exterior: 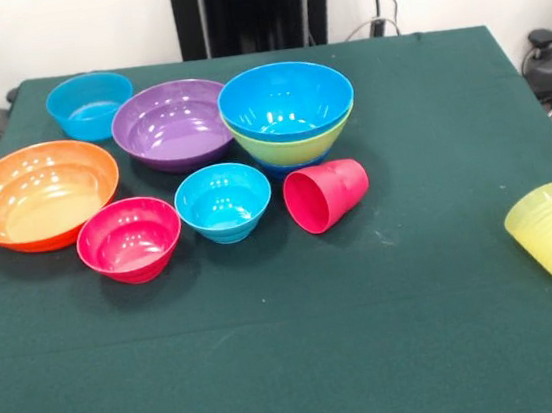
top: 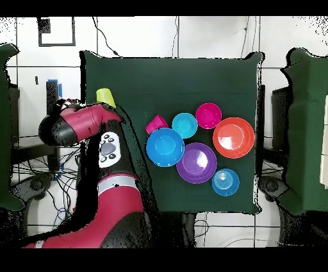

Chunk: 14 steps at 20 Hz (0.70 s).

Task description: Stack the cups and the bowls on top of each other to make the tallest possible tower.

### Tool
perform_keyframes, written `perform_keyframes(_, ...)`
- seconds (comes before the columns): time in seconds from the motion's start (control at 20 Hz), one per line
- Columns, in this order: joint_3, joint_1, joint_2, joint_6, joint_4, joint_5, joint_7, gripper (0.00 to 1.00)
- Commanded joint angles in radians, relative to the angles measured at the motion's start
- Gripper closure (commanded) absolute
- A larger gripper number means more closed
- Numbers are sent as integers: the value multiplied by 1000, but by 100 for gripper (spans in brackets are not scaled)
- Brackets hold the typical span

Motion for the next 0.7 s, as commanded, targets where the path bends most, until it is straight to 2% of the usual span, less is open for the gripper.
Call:
perform_keyframes(0.05,-77,52,145,-37,-101,-34,45,0)
perform_keyframes(0.4,-161,98,172,-8,-139,-11,71,0)
perform_keyframes(0.7,-182,103,164,0,-133,6,63,0)
